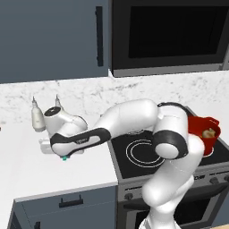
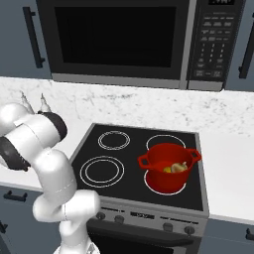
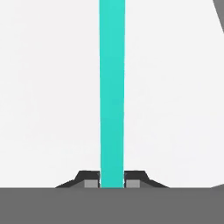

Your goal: Put the lemon and onion in the pot. Retrieve the spatula and lightly stir the vegetables in the pot.

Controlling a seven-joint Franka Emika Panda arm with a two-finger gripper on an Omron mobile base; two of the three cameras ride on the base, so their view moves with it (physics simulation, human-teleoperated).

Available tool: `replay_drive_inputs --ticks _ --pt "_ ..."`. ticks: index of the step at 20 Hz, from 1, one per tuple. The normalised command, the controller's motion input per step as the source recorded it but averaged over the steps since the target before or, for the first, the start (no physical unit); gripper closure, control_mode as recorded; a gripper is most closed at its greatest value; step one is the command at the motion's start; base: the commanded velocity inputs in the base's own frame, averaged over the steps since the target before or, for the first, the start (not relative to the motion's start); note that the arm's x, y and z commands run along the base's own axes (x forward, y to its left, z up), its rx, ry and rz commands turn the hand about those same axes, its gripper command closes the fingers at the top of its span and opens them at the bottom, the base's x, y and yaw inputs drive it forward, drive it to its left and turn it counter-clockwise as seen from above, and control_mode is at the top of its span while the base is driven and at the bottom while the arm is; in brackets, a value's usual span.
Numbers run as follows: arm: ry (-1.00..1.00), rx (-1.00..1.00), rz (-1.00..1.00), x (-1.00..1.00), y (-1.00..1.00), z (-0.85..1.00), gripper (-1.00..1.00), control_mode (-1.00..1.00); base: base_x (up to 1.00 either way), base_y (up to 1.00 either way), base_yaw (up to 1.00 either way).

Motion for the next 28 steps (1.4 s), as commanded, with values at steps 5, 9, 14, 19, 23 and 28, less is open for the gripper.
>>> replay_drive_inputs --ticks 5,9,14,19,23,28 --pt "0.00 0.09 0.12 -0.19 -0.50 0.43 1.00 -1.00 0.00 0.00 0.00" --pt "-0.01 0.00 0.06 -0.46 -0.65 0.42 1.00 -1.00 0.00 0.00 0.00" --pt "0.00 0.03 0.00 -0.41 -0.90 0.55 1.00 -1.00 0.00 0.00 0.00" --pt "0.00 0.05 0.04 -0.08 -1.00 0.51 1.00 -1.00 0.00 0.00 0.00" --pt "0.00 0.15 0.06 0.00 -1.00 0.13 1.00 -1.00 0.00 0.00 0.00" --pt "-0.01 0.12 0.14 0.00 -0.85 0.00 1.00 -1.00 0.00 0.00 0.00"
